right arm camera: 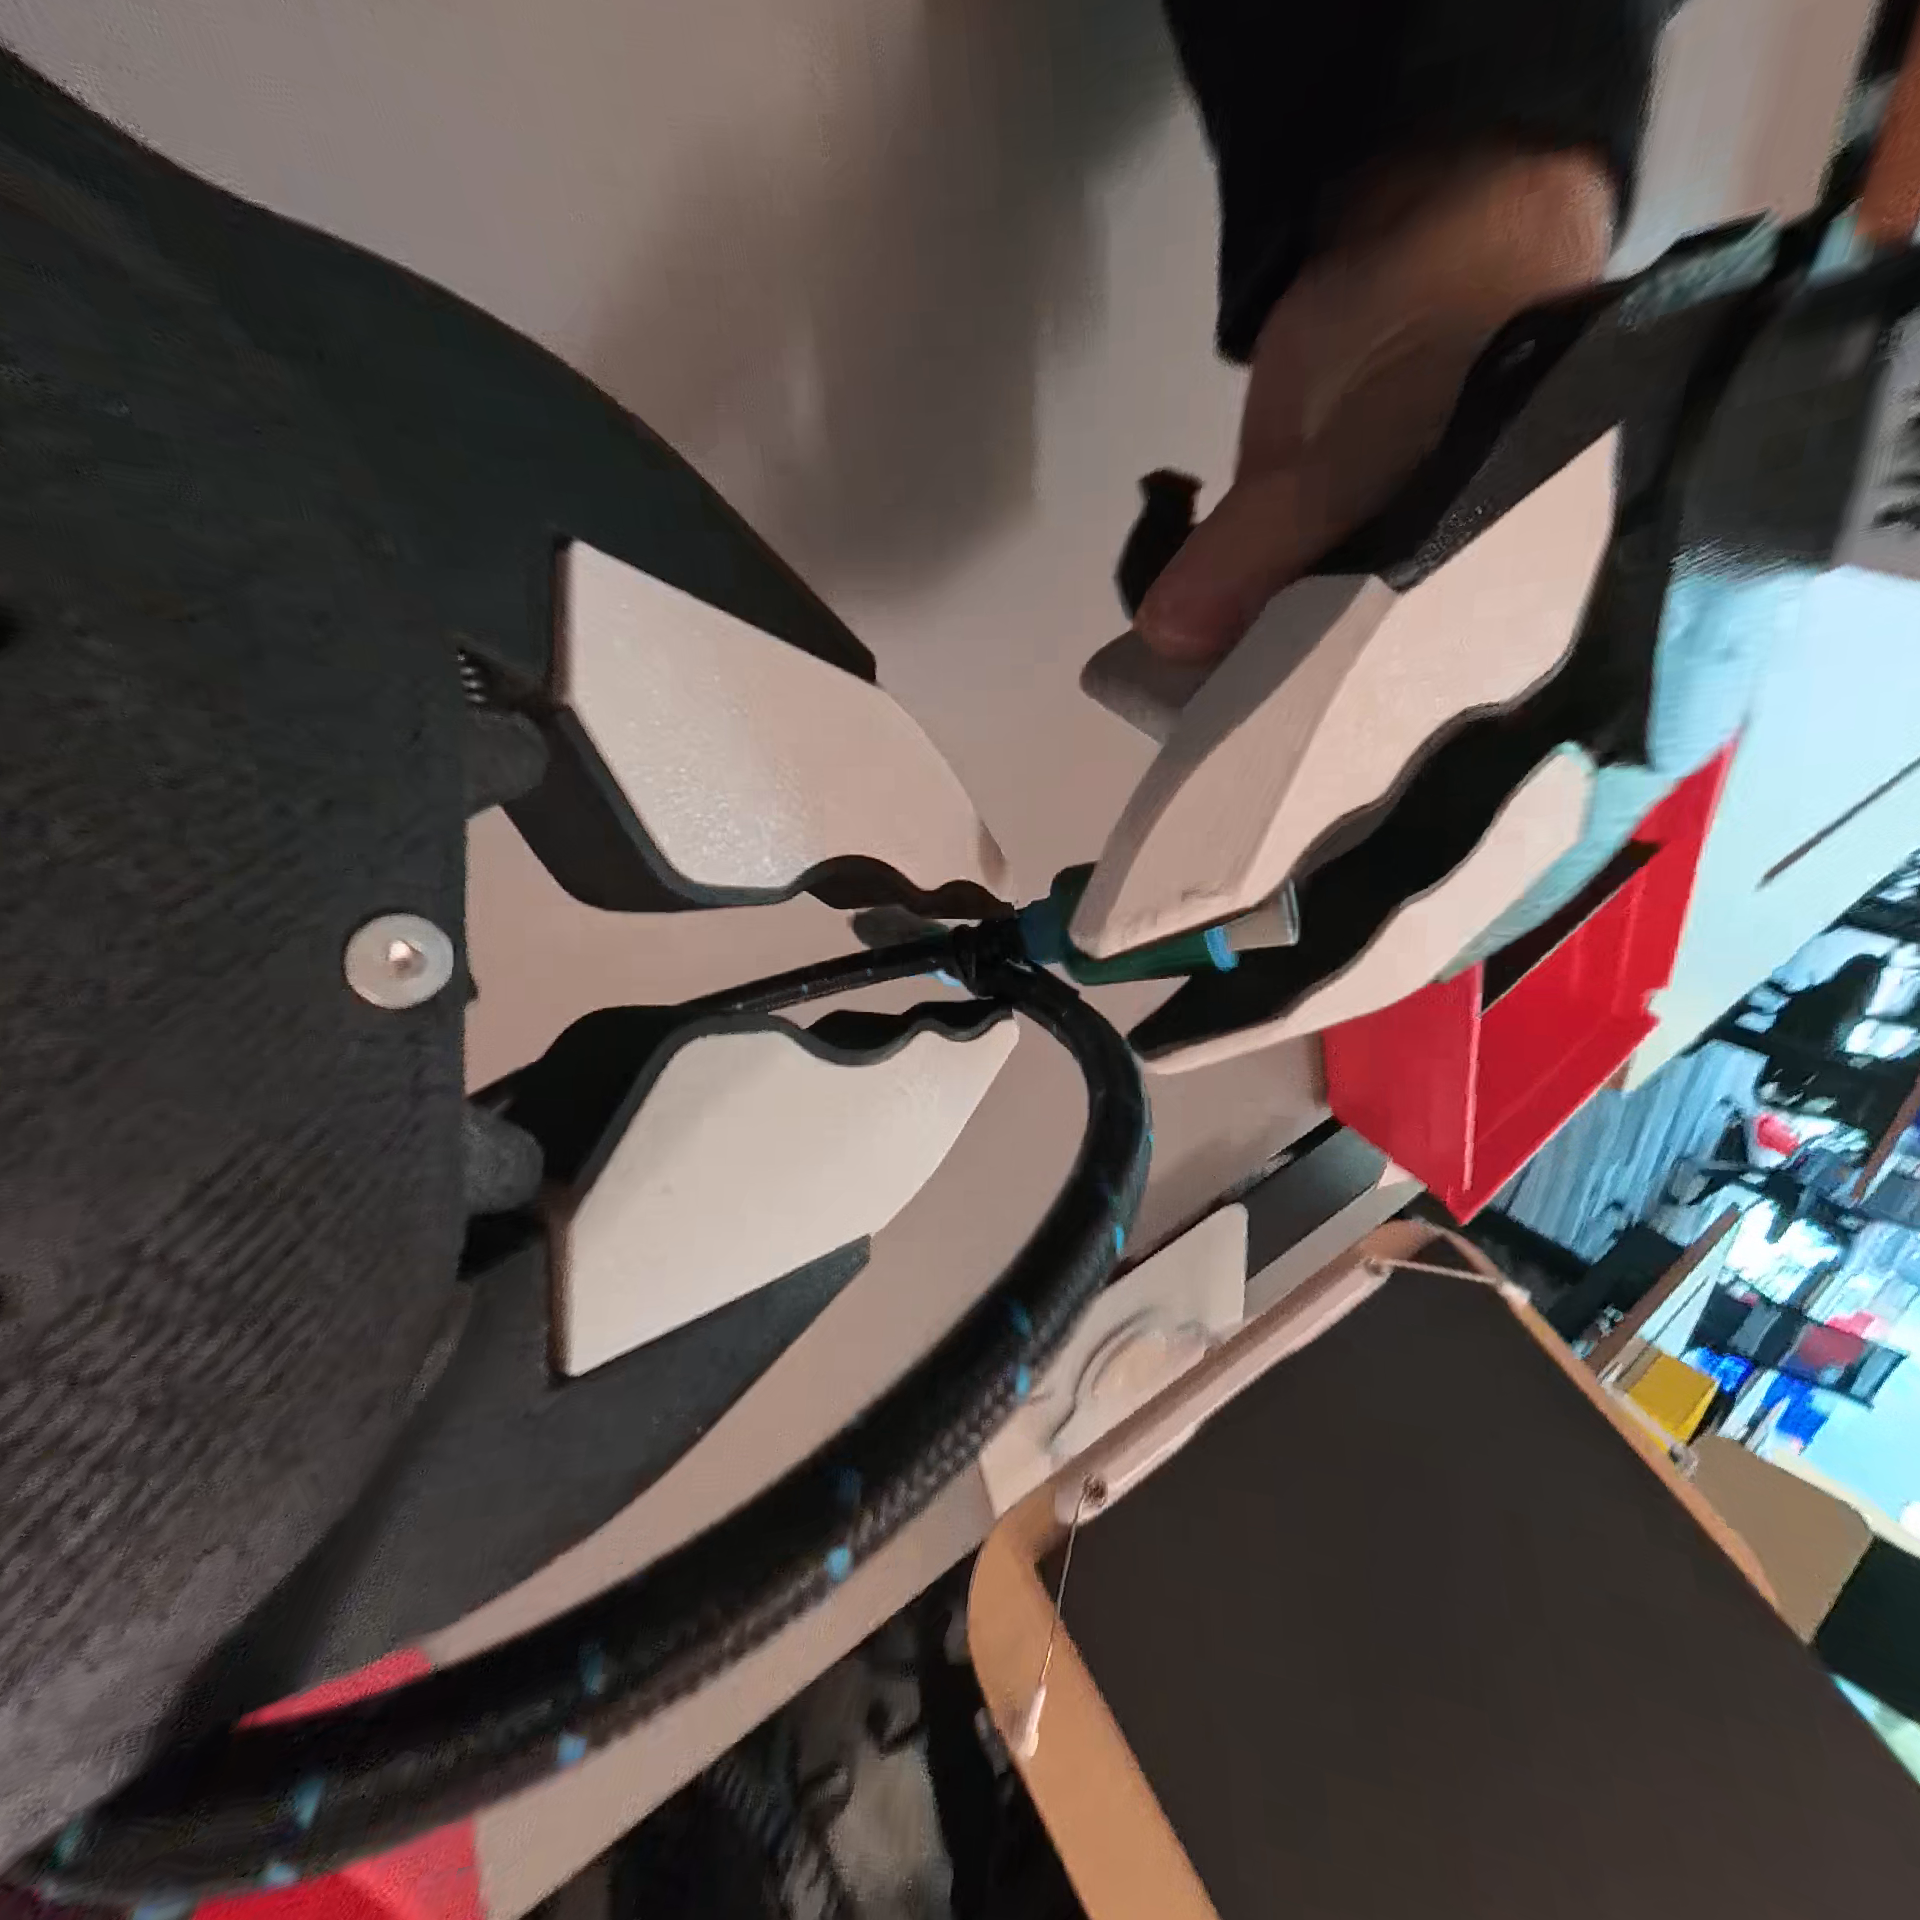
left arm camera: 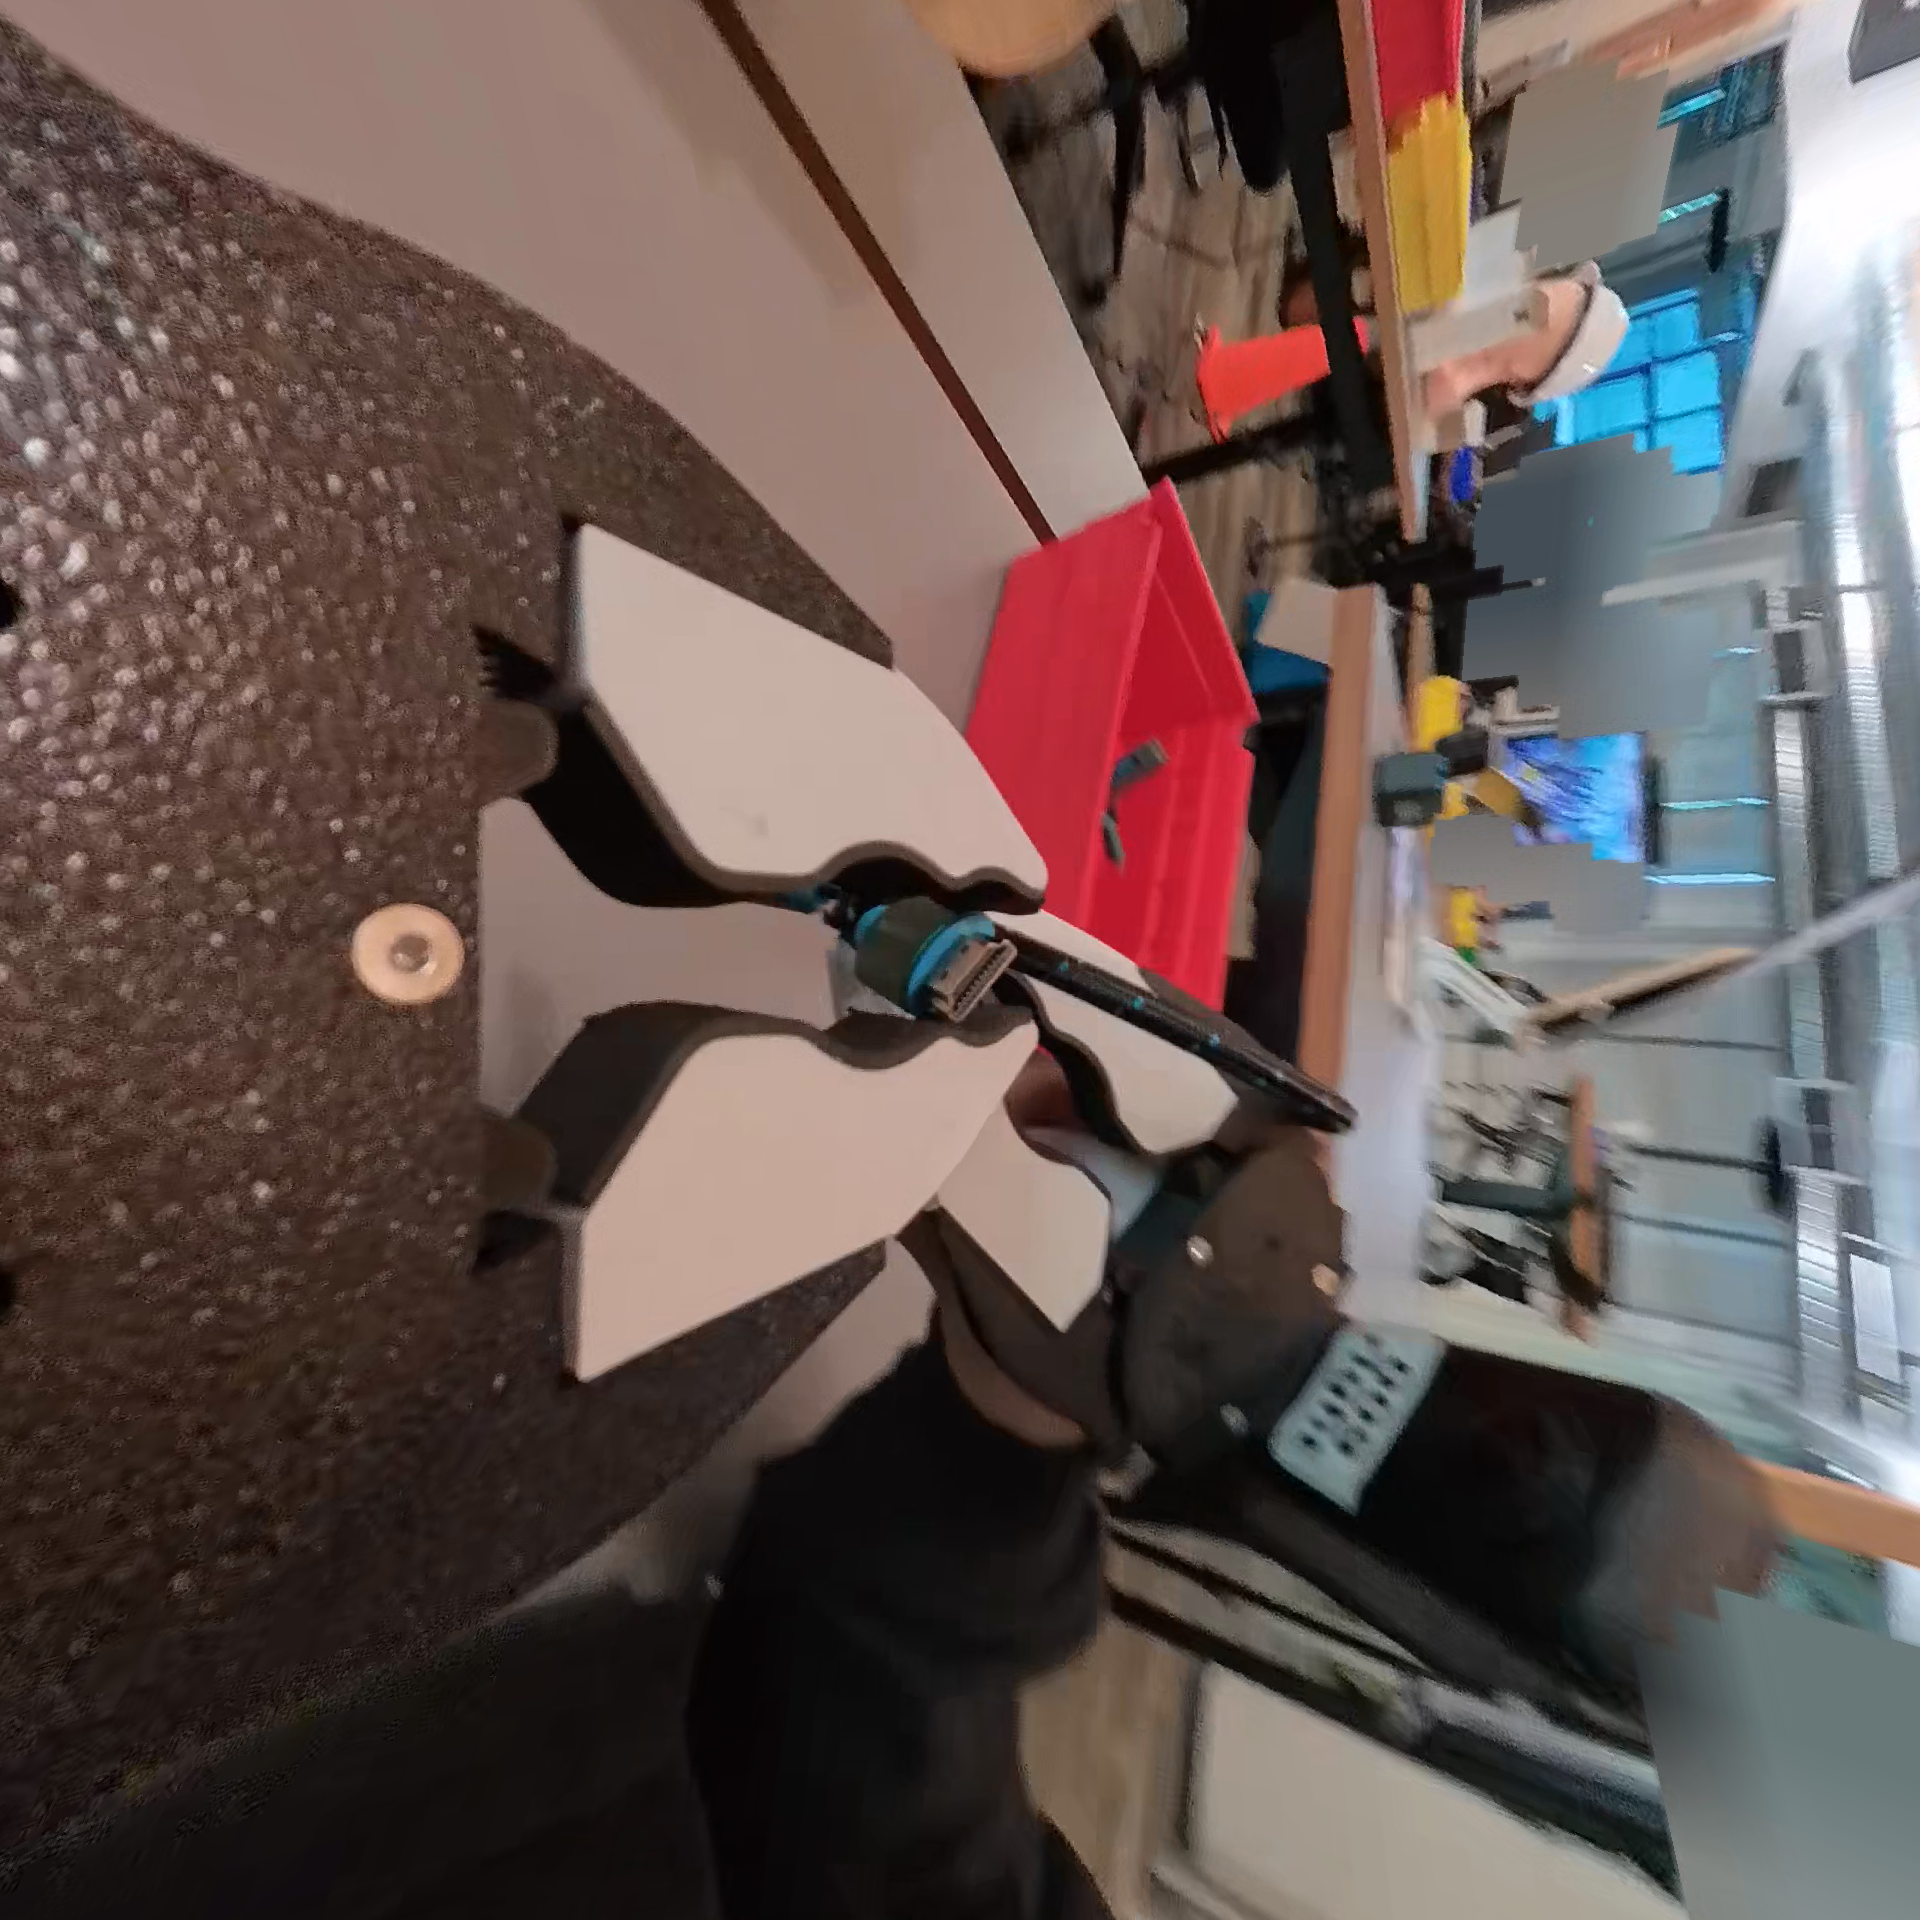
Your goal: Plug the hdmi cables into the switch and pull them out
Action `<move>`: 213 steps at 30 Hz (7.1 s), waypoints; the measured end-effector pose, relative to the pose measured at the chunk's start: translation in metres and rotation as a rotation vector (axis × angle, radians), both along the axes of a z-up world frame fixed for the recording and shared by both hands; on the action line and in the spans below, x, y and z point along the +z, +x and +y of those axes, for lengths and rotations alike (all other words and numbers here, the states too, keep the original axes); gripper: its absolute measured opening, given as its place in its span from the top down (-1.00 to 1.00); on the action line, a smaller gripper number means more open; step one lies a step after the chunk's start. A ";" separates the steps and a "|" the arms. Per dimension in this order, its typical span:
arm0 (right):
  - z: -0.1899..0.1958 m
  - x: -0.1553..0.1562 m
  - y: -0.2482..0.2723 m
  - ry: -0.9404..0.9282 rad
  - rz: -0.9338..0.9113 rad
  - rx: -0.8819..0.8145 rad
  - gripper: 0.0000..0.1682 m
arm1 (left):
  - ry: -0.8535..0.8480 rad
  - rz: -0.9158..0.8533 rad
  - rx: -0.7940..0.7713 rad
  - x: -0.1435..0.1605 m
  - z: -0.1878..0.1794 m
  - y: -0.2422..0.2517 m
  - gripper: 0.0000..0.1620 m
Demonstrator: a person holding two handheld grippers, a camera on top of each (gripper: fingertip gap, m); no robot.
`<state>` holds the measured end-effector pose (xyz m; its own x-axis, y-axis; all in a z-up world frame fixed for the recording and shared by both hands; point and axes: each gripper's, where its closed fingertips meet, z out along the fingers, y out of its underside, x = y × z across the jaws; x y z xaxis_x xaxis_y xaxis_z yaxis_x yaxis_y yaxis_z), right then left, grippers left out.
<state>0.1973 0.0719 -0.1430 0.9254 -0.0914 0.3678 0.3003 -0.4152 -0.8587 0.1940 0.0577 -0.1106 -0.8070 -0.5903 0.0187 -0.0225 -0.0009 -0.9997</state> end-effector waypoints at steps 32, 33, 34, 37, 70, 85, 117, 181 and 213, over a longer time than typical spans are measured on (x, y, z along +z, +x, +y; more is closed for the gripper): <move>0.016 -0.012 0.007 0.129 0.167 -0.049 0.83 | -0.570 0.312 0.200 0.003 0.020 0.029 0.84; 0.014 -0.011 0.005 0.119 0.201 -0.007 0.83 | -0.544 0.304 0.182 0.004 0.019 0.026 0.83; 0.011 -0.009 0.004 0.103 0.229 0.040 0.83 | -0.515 0.292 0.168 0.004 0.019 0.023 0.80; -0.002 -0.006 0.013 0.028 0.271 0.092 0.83 | -0.501 0.253 0.161 0.011 0.030 0.015 0.53; -0.009 -0.052 0.087 0.329 0.286 0.023 0.83 | 0.444 1.292 0.628 -0.084 0.464 0.105 0.31; -0.005 -0.056 0.084 0.342 0.302 0.055 0.84 | 0.219 1.843 0.915 -0.149 0.461 0.097 0.28; -0.006 -0.054 0.074 0.345 0.283 0.100 0.83 | -0.165 1.882 1.280 -0.150 0.433 0.122 0.52; 0.000 -0.063 0.065 0.270 0.219 0.131 0.83 | 0.313 1.998 1.189 -0.156 0.464 0.082 0.06; -0.018 -0.016 0.056 0.441 0.277 0.215 0.83 | 0.578 0.158 0.026 0.036 0.200 0.019 0.78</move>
